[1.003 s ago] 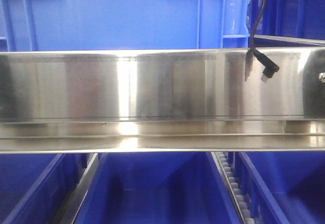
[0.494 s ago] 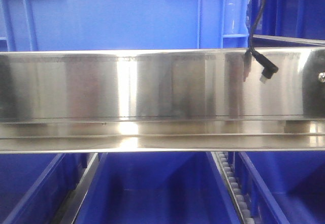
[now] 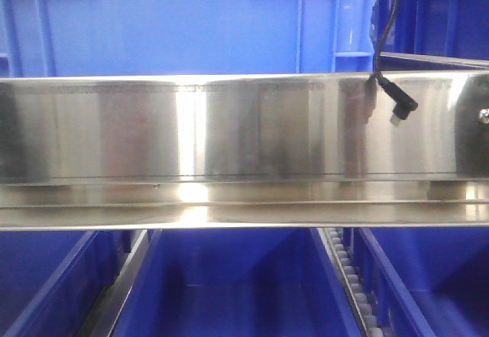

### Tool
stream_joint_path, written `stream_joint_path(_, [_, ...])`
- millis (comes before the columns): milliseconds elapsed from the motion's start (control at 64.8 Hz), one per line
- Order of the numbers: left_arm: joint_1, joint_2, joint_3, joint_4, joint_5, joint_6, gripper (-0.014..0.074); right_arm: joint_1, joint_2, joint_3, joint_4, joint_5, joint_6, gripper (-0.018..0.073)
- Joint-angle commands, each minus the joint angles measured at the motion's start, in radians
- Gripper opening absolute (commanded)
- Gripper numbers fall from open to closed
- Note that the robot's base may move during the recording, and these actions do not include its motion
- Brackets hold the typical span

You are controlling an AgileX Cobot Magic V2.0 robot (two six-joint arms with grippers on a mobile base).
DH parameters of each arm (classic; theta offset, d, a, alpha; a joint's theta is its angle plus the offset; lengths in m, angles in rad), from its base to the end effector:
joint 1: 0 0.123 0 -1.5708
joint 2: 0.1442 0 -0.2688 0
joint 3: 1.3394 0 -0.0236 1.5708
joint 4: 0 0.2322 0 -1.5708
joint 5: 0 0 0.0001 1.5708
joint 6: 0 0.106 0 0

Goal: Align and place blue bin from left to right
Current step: 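Lift the gripped blue bin up off the shelf rollers with both grippers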

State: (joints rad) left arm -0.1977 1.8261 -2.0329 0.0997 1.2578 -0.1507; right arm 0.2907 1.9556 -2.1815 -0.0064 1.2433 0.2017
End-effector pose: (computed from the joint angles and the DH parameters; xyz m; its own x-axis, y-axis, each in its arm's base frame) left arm 0.3748 -0.0648 0.3739 -0.8158 0.0420 -0.5768 0.0452 0.9989 0.0088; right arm 0.3954 0.1176 0.3640 -0.8090 -0.0350 -0.5868 -0.1252 0.9856 0.1138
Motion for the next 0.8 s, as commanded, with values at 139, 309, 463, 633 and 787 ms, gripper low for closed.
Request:
stream_joint_path(139, [-0.023, -0.038, -0.114, 0.009, -0.037, -0.014, -0.0016, 0.000, -0.114, -0.011, -0.062, -0.022, -0.019, -0.0071])
stream_joint_path(309, [-0.076, -0.068, -0.167, 0.031, -0.037, -0.018, -0.0016, 0.000, -0.165, -0.020, -0.071, -0.022, -0.034, -0.0071])
stream_joint_path(463, [-0.114, -0.096, -0.171, 0.049, -0.037, -0.039, -0.0016, 0.000, -0.197, -0.052, -0.071, -0.022, -0.039, -0.0071])
stream_joint_path(633, [-0.128, -0.123, -0.171, 0.056, -0.037, -0.070, -0.0016, 0.000, -0.210, -0.090, -0.071, -0.022, -0.039, -0.0071])
stream_joint_path(787, [-0.128, -0.128, -0.171, 0.068, -0.037, -0.070, -0.0016, 0.000, -0.210, -0.103, -0.071, -0.022, -0.039, -0.0071])
